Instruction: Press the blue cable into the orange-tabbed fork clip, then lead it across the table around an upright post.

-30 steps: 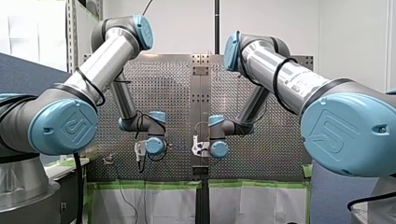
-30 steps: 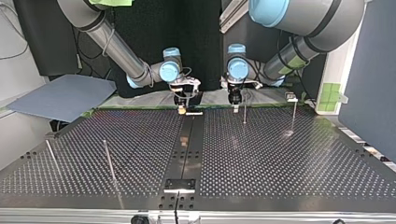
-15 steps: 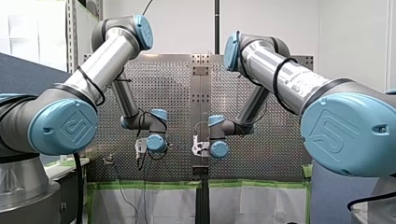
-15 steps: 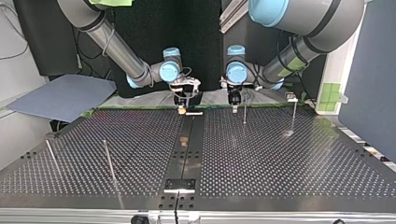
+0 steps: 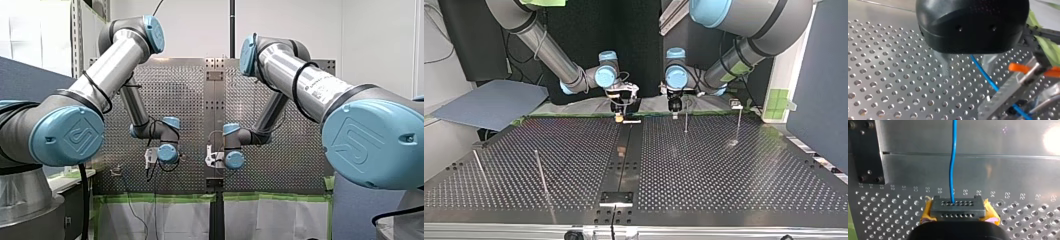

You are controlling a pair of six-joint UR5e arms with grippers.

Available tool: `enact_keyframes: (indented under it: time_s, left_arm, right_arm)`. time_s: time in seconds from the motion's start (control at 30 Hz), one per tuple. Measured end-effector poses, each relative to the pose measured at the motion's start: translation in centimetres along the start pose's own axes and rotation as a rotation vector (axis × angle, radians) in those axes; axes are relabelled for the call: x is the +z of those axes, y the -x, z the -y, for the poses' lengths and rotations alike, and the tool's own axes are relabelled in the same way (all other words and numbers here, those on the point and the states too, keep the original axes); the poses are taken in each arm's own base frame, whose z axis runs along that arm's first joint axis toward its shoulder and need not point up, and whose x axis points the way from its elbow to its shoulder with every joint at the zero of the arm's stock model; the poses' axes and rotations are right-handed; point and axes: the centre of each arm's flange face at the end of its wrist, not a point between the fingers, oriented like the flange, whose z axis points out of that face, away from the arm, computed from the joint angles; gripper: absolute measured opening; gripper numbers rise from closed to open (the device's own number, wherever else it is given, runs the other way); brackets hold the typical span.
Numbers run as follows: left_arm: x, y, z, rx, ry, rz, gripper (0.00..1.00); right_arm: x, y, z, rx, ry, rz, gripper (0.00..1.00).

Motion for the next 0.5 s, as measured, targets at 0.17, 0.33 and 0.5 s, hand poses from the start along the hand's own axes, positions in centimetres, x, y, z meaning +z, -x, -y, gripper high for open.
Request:
enact_keyframes:
  time_s: [0.17,0.33,0.5]
  left_arm:
    - [-0.18,0.0,0.05,0.016,0.023,0.004,0.0]
    - [-0.22,0.03,-0.03,0.02,0.042,0.007,0.0]
    - [-0.22,0.04,-0.12,0.021,0.053,0.008,0.0]
  right_arm:
    - [-0.01,0.01,0.0,0.0,0.0,0.001,0.0]
    - [0.0,0.01,-0.04,0.0,0.0,0.003,0.0]
    - [0.02,0.0,-0.14,0.0,0.002,0.003,0.0]
